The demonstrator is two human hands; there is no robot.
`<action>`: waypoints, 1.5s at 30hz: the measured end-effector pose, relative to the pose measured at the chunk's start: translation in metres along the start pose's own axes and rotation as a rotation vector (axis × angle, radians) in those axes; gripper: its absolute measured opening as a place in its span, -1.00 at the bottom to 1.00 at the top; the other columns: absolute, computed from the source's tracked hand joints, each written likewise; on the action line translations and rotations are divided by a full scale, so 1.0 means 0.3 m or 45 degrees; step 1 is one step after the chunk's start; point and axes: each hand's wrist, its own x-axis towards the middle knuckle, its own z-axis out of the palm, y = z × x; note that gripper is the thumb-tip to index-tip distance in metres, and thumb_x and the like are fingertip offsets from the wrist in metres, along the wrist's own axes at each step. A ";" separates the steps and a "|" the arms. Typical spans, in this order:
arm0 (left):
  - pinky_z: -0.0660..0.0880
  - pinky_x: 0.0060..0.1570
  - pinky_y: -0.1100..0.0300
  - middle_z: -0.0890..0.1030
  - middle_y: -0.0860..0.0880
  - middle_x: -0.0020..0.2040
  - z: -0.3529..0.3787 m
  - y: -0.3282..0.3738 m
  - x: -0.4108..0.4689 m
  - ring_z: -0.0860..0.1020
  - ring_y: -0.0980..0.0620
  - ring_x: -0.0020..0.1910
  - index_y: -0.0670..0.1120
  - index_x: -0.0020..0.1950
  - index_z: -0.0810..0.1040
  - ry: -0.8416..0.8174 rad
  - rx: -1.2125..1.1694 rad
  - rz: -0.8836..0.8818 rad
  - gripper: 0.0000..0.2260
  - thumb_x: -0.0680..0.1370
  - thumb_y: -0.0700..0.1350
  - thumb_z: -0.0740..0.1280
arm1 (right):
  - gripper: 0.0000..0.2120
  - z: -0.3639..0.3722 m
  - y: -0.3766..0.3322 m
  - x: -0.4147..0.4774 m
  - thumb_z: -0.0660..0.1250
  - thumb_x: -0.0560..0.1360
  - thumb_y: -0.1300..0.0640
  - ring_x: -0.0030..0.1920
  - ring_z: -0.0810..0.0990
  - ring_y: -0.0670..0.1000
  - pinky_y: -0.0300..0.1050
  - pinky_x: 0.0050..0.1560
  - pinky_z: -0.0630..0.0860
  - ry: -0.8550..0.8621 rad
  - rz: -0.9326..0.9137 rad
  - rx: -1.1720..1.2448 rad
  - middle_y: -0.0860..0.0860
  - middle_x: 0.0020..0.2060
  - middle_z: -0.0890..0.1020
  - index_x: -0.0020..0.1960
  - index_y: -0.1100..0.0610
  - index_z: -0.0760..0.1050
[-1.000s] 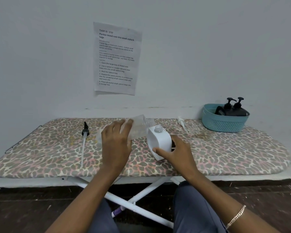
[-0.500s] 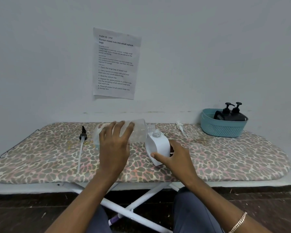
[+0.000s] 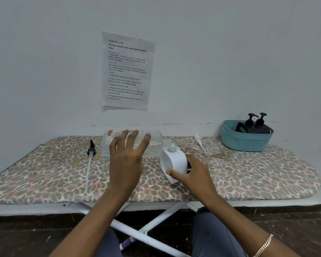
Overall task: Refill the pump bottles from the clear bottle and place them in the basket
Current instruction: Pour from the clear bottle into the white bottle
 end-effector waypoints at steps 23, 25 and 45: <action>0.17 0.48 -0.16 0.54 -0.19 0.42 -0.036 0.022 0.019 0.38 -0.30 0.53 0.02 0.46 0.56 0.017 0.092 0.020 -0.28 0.35 -0.47 0.41 | -0.43 0.000 0.004 0.004 0.57 0.39 -0.22 -0.07 0.50 -0.45 -0.49 -0.17 0.46 -0.005 -0.015 -0.025 -0.33 -0.04 0.53 0.31 -0.02 0.54; 0.17 0.48 -0.16 0.54 -0.19 0.43 -0.037 0.022 0.020 0.37 -0.30 0.53 0.02 0.46 0.56 0.019 0.096 0.020 -0.27 0.35 -0.47 0.40 | -0.43 0.000 0.004 0.002 0.57 0.39 -0.21 -0.07 0.50 -0.45 -0.49 -0.16 0.46 -0.006 -0.016 -0.020 -0.30 -0.03 0.55 0.31 -0.02 0.54; 0.16 0.48 -0.15 0.54 -0.18 0.42 -0.044 0.034 0.023 0.36 -0.29 0.53 0.02 0.44 0.57 0.028 0.073 0.005 -0.26 0.31 -0.47 0.39 | -0.41 0.002 0.018 0.007 0.55 0.38 -0.28 -0.01 0.53 -0.35 -0.39 -0.18 0.50 -0.015 -0.010 -0.044 -0.23 0.05 0.61 0.30 -0.05 0.53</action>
